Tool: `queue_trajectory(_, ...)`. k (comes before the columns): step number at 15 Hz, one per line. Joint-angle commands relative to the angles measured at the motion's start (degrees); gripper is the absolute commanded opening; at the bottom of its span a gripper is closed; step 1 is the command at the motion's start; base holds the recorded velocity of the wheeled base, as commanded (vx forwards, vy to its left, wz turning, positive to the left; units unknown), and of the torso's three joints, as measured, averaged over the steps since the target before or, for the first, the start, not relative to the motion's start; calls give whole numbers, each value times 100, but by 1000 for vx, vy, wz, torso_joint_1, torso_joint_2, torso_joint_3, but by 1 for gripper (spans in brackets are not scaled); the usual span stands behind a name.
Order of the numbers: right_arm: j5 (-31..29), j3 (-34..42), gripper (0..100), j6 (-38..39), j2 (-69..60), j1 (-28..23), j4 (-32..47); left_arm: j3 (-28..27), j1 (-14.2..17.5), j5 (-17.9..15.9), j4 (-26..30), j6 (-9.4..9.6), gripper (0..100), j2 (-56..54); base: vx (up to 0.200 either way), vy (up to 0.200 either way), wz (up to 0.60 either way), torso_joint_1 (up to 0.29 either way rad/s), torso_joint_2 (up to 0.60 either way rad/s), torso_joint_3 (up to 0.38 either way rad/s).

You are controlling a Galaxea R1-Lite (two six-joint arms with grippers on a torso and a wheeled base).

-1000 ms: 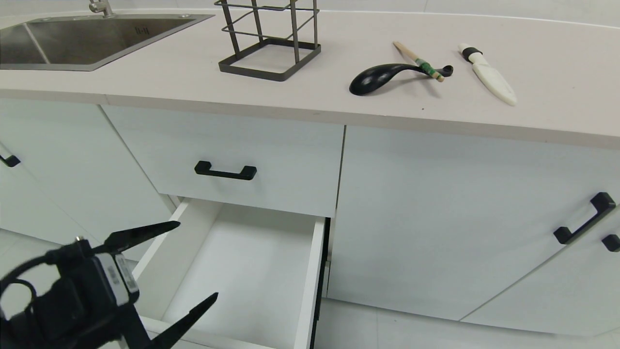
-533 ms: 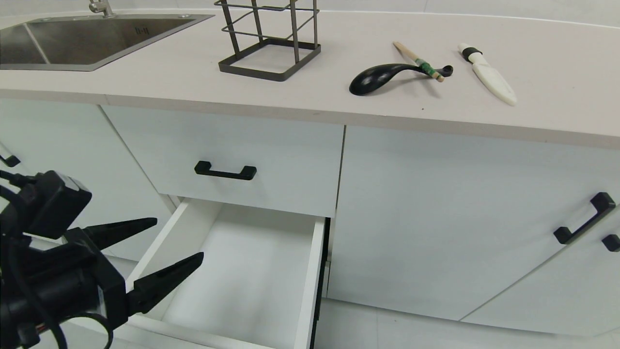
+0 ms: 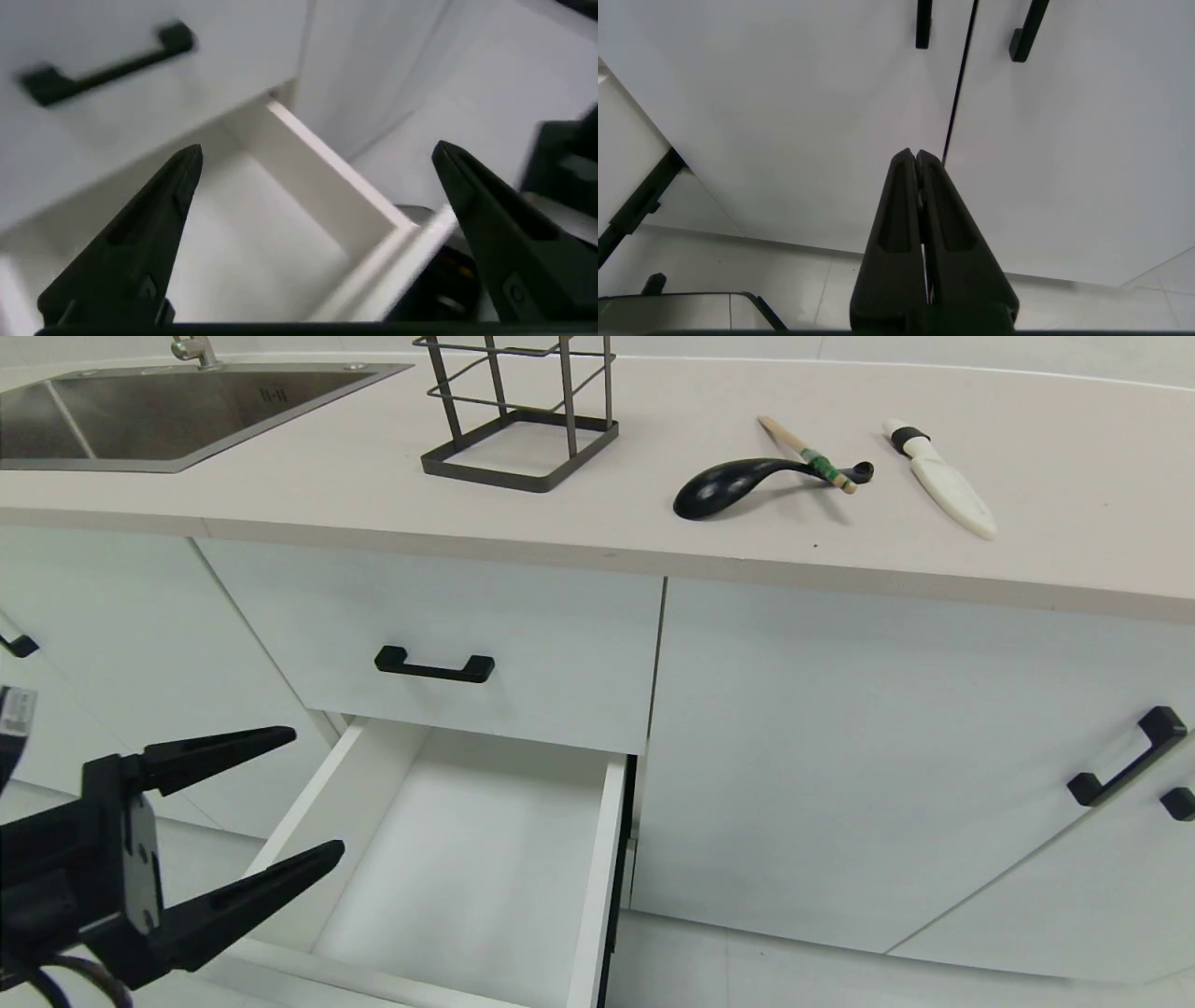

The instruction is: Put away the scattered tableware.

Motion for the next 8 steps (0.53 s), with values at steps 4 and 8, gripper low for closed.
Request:
queue_trajectory(4,2,1,0,-2,9,0,0,804,516,180,-328,52,100,-1566,0,0,0,0,0,0)
queue_trajectory(8,2,1,0,-2,9,0,0,1147,543,241,199,43,100,-2472,0,0,0,0,0,0)
